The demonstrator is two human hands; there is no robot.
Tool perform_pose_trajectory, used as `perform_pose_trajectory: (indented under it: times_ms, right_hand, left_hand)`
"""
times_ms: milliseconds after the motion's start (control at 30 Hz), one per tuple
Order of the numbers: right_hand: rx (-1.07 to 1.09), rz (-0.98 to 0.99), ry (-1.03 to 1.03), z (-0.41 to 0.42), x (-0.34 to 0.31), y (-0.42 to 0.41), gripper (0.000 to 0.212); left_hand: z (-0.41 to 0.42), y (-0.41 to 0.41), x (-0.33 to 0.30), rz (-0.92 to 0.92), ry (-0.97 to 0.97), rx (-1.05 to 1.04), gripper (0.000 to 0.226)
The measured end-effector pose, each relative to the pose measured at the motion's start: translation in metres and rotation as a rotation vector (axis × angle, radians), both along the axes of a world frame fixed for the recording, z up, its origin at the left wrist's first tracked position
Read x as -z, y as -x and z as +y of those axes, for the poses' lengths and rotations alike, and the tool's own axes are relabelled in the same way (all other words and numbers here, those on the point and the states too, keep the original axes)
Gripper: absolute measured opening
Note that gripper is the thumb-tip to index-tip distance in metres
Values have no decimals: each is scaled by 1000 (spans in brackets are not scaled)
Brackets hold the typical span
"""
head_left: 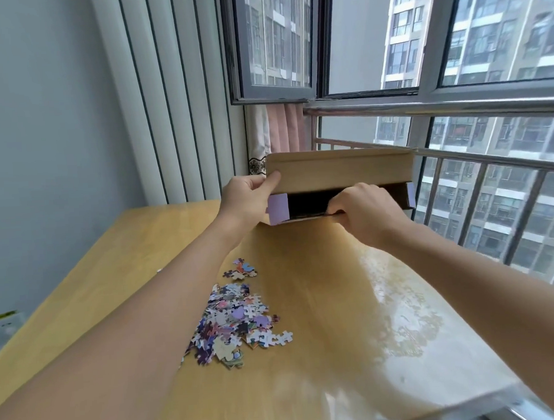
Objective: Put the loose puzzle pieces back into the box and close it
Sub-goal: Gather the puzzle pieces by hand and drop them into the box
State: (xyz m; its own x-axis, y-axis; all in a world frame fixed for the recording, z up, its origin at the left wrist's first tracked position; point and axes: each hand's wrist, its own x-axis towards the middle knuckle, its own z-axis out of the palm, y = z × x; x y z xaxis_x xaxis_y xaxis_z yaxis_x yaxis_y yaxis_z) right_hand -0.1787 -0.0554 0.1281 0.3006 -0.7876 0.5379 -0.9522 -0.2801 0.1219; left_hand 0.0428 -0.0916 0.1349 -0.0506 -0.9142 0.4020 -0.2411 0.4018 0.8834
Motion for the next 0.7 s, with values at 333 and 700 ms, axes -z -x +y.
perform_pose_trajectory:
  times_ms: [333,700]
  right_hand:
    - [-163,-164,-359,12,15,-55,19]
    - [-306,-269,-837,28,30,-153,71]
  left_hand:
    - [0,-3,62,-220,-174,157,48]
    - [24,-132,65,-672,-249,-49,28]
